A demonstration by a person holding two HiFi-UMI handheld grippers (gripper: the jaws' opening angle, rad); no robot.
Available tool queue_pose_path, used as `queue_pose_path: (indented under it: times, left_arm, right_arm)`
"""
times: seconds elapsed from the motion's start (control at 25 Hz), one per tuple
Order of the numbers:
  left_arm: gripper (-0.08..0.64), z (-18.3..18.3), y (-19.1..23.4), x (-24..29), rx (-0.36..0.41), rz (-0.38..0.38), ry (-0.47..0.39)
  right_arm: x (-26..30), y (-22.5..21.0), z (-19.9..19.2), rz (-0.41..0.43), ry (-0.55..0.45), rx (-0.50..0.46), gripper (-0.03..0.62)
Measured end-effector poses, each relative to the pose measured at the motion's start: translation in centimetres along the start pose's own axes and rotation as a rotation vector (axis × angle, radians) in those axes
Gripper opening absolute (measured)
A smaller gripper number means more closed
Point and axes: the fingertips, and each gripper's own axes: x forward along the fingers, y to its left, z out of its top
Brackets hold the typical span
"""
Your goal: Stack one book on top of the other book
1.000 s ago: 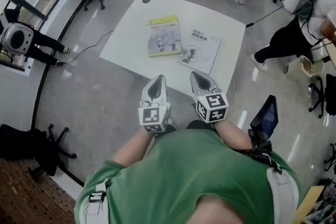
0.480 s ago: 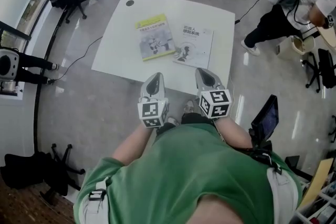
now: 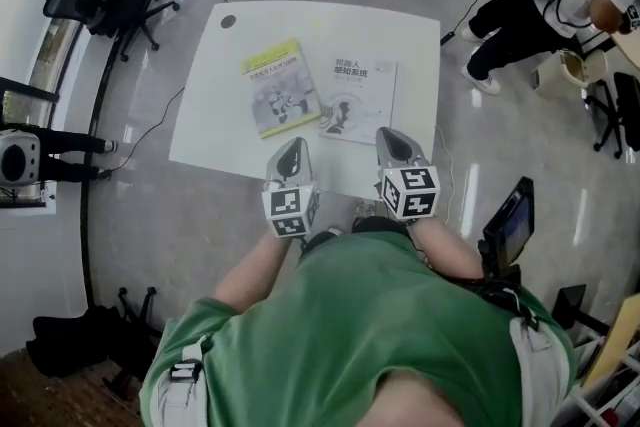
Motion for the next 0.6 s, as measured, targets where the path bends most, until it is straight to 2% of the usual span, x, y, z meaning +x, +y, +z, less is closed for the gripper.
queue_pose_path:
  times: [0.32,0.6]
  left_arm:
    - [0.006,-2.8,-0.1,4.4,0.017,0.0,0.128]
    - [0.007,-5.3,0.3,6.6,0.026,-0.046,0.228]
  right_arm:
    - [2.0,-4.4,-2.2,-0.04,0.051,0.039,0.003]
    - [3.0,-5.8,-4.5,-0.09,0.145,0.051,0.003]
